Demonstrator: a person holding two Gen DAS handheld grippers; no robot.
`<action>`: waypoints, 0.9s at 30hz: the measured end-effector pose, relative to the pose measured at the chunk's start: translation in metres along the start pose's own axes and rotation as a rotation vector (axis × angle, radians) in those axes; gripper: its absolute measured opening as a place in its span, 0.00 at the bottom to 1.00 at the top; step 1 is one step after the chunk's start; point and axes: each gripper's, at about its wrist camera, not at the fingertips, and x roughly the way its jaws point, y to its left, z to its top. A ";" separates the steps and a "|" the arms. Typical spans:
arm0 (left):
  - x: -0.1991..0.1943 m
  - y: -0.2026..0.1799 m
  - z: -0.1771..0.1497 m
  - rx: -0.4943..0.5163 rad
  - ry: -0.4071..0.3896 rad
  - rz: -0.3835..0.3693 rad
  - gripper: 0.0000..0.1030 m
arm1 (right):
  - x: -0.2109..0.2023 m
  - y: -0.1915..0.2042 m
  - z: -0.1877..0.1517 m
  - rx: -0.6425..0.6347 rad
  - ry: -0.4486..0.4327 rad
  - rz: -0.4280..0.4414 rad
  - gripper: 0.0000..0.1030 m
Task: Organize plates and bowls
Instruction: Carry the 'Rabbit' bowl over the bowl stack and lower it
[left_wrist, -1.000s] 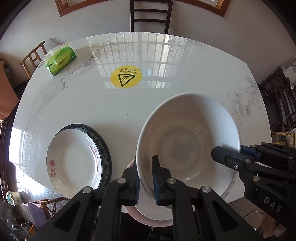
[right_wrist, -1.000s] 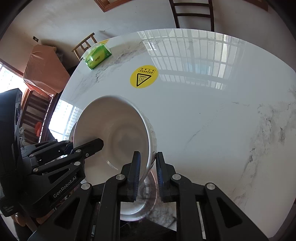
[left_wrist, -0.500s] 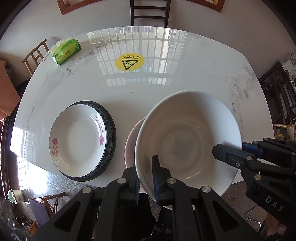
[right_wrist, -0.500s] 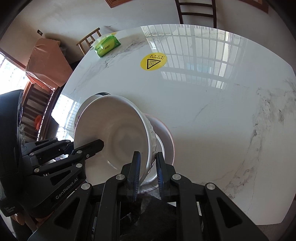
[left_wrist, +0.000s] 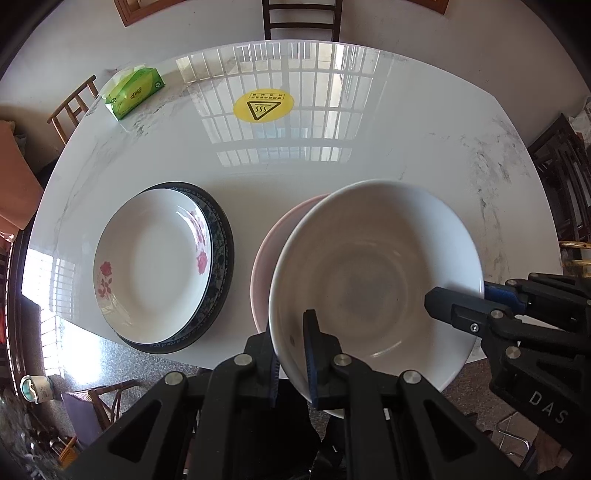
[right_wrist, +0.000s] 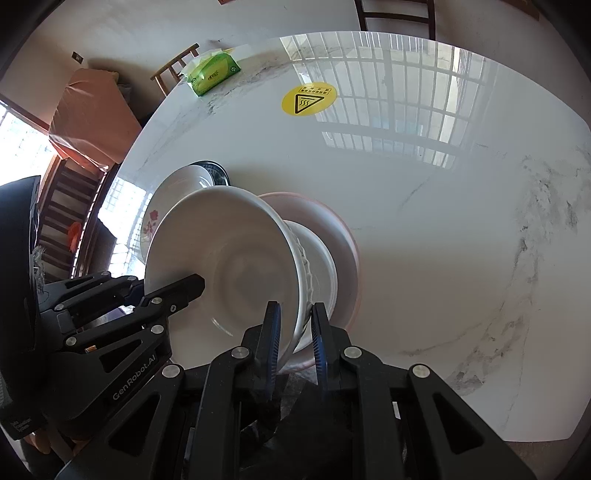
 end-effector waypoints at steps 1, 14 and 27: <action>0.001 0.000 0.000 0.002 0.001 0.002 0.11 | 0.002 -0.001 0.000 0.005 0.003 0.002 0.16; 0.014 -0.001 0.000 0.010 0.013 0.005 0.11 | 0.016 -0.003 0.000 0.016 0.031 0.000 0.17; 0.023 -0.002 0.000 0.014 0.014 0.013 0.11 | 0.021 -0.004 0.002 0.018 0.052 0.003 0.17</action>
